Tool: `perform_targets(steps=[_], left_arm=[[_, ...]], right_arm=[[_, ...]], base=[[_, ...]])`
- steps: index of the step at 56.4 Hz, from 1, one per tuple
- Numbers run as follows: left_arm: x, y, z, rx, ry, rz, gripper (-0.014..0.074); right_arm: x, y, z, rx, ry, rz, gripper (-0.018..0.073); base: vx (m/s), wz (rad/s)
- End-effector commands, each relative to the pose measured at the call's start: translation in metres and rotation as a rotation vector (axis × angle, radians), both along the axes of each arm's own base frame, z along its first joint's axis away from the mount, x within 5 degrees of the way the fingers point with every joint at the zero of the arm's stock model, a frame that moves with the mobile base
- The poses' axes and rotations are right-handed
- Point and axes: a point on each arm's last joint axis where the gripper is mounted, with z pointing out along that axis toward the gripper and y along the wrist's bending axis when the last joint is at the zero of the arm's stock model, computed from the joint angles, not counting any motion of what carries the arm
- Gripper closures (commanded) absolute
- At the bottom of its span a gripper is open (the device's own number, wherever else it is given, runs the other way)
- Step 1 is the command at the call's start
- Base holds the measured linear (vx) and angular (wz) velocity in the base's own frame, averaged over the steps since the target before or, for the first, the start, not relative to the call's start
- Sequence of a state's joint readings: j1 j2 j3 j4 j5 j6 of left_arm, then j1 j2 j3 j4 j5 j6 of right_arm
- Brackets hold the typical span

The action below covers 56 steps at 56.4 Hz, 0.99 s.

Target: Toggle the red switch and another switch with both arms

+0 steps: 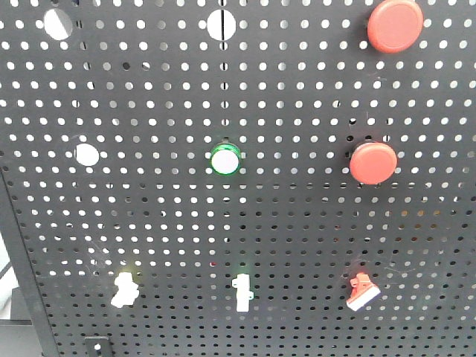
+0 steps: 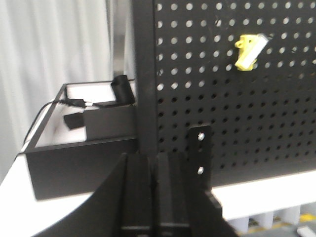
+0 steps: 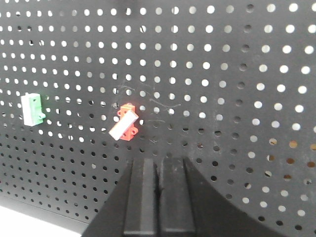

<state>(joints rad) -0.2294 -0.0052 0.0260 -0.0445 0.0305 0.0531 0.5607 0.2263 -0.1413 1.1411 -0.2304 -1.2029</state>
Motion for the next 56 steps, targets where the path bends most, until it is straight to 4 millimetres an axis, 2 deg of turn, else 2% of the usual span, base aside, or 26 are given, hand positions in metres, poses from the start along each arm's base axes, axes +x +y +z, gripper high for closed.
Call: perform_targets(steps=[1,14,56], left_arm=[[-0.0007,0.0008,-0.0025,-0.018,-0.033,0.009,0.0594],[-0.0008,0.0005,-0.0085,-0.007,0.031,0.006,0.0594],[-0.0008,0.0005,-0.0084,-0.007,0.03,0.006,0.0594]], right_arm=[[0.0008,-0.0028,0.0115,-0.002,-0.043,-0.036,0.0566],[0.0007,-0.0024,0.0113,-0.004,-0.042,-0.031,0.0566],[0.0007,-0.0026,0.0114,-0.003,-0.042,-0.033,0.0566]], base=[[0.0,0.0],[0.0,0.0],[0.0,0.0]])
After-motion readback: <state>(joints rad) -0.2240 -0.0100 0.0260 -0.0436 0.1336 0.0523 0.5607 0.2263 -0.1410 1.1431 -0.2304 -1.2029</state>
